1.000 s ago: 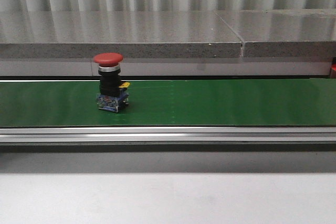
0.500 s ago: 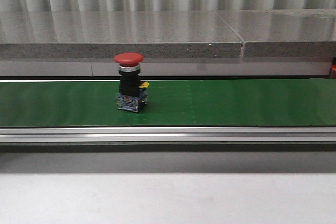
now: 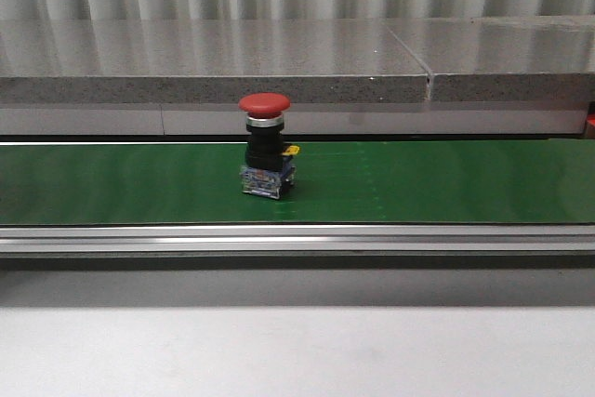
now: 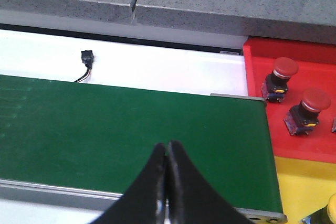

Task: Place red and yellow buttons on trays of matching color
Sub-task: 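Lower the yellow-capped button onto the belt start and open the left gripper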

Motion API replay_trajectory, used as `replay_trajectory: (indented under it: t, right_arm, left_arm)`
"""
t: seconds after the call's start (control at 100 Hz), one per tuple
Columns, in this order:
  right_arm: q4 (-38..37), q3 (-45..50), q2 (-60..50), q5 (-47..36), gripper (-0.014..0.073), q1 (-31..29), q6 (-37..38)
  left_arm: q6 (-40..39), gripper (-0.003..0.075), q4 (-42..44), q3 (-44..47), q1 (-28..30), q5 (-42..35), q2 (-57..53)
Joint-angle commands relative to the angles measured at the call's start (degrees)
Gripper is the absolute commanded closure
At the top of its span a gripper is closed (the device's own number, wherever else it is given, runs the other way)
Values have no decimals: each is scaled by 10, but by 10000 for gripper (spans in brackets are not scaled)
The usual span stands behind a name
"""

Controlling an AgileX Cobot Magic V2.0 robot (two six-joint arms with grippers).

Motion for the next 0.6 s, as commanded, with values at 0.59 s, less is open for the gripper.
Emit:
replay_trajectory:
  t: [0.59]
  right_arm:
    - [3,-15,-2,-41,661,1,-7]
  left_arm:
    - [153,164,-150,-2,-5,-32,-244]
